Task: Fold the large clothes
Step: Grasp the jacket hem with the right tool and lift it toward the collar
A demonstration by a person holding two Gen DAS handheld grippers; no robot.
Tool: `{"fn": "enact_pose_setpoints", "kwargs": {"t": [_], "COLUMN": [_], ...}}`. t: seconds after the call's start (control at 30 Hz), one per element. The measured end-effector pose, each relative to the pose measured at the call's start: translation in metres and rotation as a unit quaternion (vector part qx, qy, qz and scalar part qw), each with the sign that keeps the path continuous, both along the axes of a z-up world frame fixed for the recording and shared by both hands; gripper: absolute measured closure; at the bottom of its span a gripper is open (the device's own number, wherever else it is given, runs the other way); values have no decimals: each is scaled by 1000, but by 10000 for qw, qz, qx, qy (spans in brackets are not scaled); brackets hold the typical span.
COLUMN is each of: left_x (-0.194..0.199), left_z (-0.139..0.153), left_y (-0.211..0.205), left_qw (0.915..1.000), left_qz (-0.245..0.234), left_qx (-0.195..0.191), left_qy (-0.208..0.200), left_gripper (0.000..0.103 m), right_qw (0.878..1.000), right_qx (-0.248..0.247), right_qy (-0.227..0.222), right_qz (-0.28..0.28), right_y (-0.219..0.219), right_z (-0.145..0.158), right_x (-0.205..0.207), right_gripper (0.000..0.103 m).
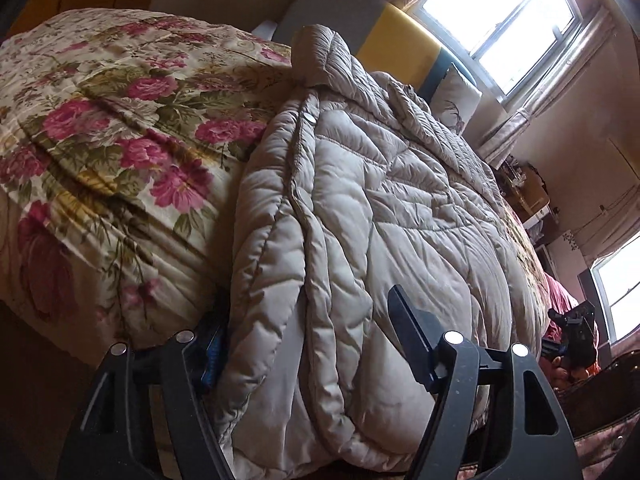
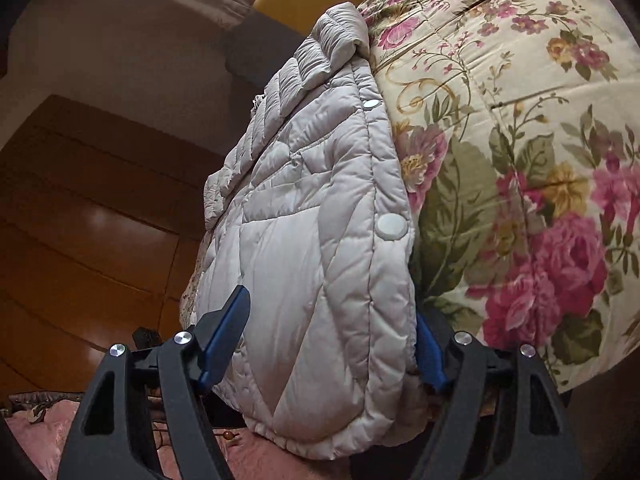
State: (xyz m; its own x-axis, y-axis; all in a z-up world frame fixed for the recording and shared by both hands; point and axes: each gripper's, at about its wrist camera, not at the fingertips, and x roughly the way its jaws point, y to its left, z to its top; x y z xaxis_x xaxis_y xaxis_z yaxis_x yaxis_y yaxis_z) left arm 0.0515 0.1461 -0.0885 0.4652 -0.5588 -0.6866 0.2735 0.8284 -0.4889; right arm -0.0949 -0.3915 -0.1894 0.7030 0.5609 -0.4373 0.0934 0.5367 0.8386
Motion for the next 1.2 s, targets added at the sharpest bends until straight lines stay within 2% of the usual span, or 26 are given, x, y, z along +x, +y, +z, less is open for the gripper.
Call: {"fn": "enact_pose_setpoints", "kwargs": {"t": [0.17, 0.27, 0.33, 0.37, 0.43, 0.47, 0.5, 0.57, 0.6, 0.67, 0.73, 0.9, 1.03, 1.2], "left_x": [-19, -26, -29, -30, -29, -29, -29, -32, -32, -33, -35, -45, -55, -66], "left_z": [-8, -19, -24, -23, -19, -18, -17, -11, -6, 6, 22, 60, 82, 100], "left_y": [-7, -6, -11, -15, -24, -28, -32, -36, -36, -30, -22, -9, -8, 5], "left_qw": [9990, 9955, 9918, 9915, 9911, 9901, 9889, 9879, 9872, 9850, 9803, 9691, 9583, 9491], "left_qz": [-364, -671, -878, -949, -1076, -1130, -1180, -1239, -1254, -1203, -1101, -908, -925, -1010], "left_qx": [104, -250, -450, -441, -474, -542, -622, -726, -830, -1169, -1627, -2261, -2617, -2837], "left_qy": [234, 617, 806, 771, 629, 633, 649, 593, 526, 398, 200, -375, -674, -918], "left_gripper": [33, 34, 40, 42, 52, 63, 68, 75, 78, 81, 82, 83, 83, 83], "right_qw": [9996, 9988, 9981, 9979, 9974, 9967, 9955, 9920, 9905, 9893, 9885, 9792, 9701, 9612], "right_qx": [-33, 25, 58, 64, 105, 147, 211, 273, 267, 250, 380, 613, 675, 609], "right_qy": [-26, 17, 47, 38, 32, 16, -7, -57, -114, -368, -705, -1679, -2159, -2482], "right_qz": [271, 479, 611, 642, 715, 798, 925, 1229, 1348, 1390, 1282, 956, 883, 1038], "right_y": [11, 18, 23, 26, 32, 37, 43, 59, 65, 70, 65, 51, 47, 50], "right_z": [1, -5, -9, -10, -12, -12, -13, -13, -11, 0, 14, 53, 77, 98], "right_x": [3, 2, -2, -3, 0, 2, 6, 14, 17, 20, 19, 6, -4, -13], "right_gripper": [28, 28, 28, 28, 31, 37, 40, 54, 57, 66, 71, 75, 76, 76]}}
